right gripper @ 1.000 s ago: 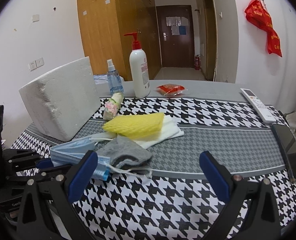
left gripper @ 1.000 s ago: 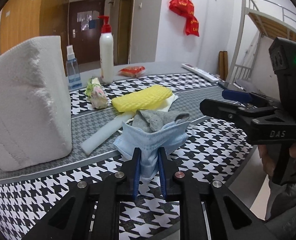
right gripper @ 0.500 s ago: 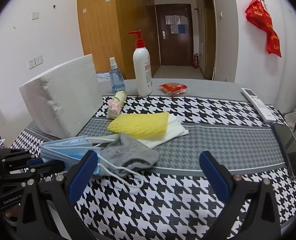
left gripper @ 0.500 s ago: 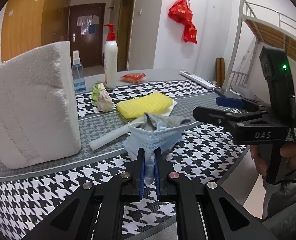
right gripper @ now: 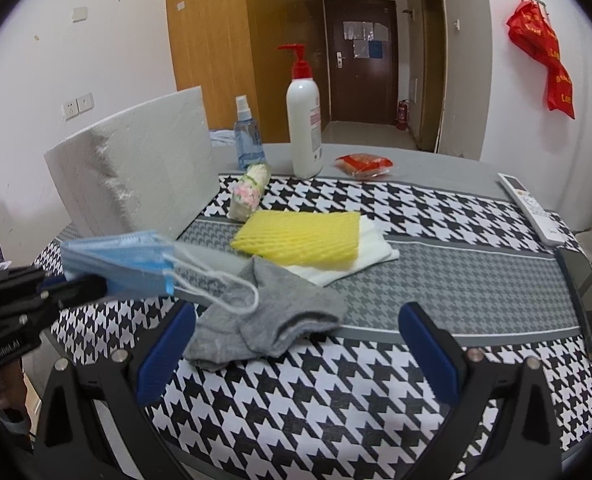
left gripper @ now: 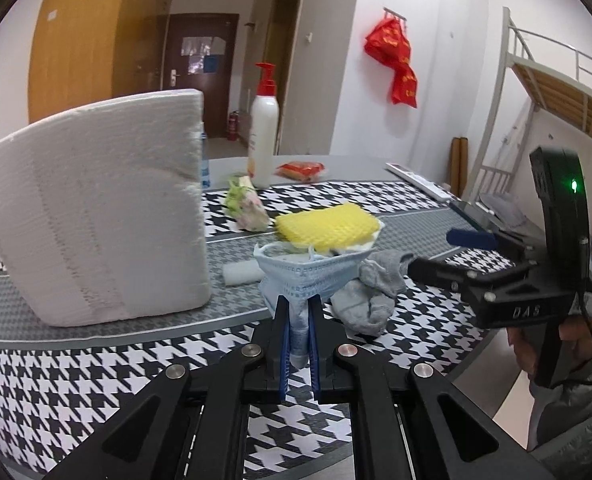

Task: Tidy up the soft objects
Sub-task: 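Lift the blue mask with the left tool while the right tool approaches the grey sock, then close the right tool on the grey sock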

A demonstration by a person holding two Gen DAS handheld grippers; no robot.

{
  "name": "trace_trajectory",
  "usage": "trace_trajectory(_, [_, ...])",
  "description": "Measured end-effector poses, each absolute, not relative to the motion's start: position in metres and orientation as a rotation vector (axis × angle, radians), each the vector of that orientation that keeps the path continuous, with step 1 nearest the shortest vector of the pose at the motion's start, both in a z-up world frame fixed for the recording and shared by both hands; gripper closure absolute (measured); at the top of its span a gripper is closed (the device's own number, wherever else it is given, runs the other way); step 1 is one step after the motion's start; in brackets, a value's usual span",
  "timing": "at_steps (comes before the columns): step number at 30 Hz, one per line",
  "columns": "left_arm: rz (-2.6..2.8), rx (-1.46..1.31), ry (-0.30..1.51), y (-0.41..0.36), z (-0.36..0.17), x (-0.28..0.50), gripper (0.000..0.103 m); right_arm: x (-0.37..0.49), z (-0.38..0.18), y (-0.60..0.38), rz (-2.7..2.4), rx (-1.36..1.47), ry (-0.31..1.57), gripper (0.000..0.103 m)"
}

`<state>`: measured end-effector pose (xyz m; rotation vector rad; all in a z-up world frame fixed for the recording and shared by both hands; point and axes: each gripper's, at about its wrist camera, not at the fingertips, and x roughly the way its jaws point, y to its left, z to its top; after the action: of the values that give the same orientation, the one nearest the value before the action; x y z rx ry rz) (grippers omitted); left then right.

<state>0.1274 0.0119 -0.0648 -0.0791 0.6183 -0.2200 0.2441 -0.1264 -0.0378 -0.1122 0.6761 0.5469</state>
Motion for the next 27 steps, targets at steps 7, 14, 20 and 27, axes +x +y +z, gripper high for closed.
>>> trace_trajectory(7, [-0.187, -0.089, 0.618, 0.022, -0.067, 0.126, 0.095, 0.246, -0.048, -0.109, 0.580, -0.147, 0.718, 0.000])
trace_trajectory(14, [-0.171, -0.090, 0.621, 0.028, -0.068, 0.123, 0.095, 0.253, -0.058, -0.097, 0.579, -0.170, 0.763, 0.000])
trace_trajectory(20, [-0.150, -0.089, 0.630, 0.032, -0.070, 0.123, 0.095, 0.260, -0.061, -0.093, 0.587, -0.161, 0.781, 0.000])
trace_trajectory(27, [-0.157, -0.088, 0.634, 0.031, -0.069, 0.125, 0.095, 0.260, -0.061, -0.092, 0.602, -0.159, 0.778, 0.009])
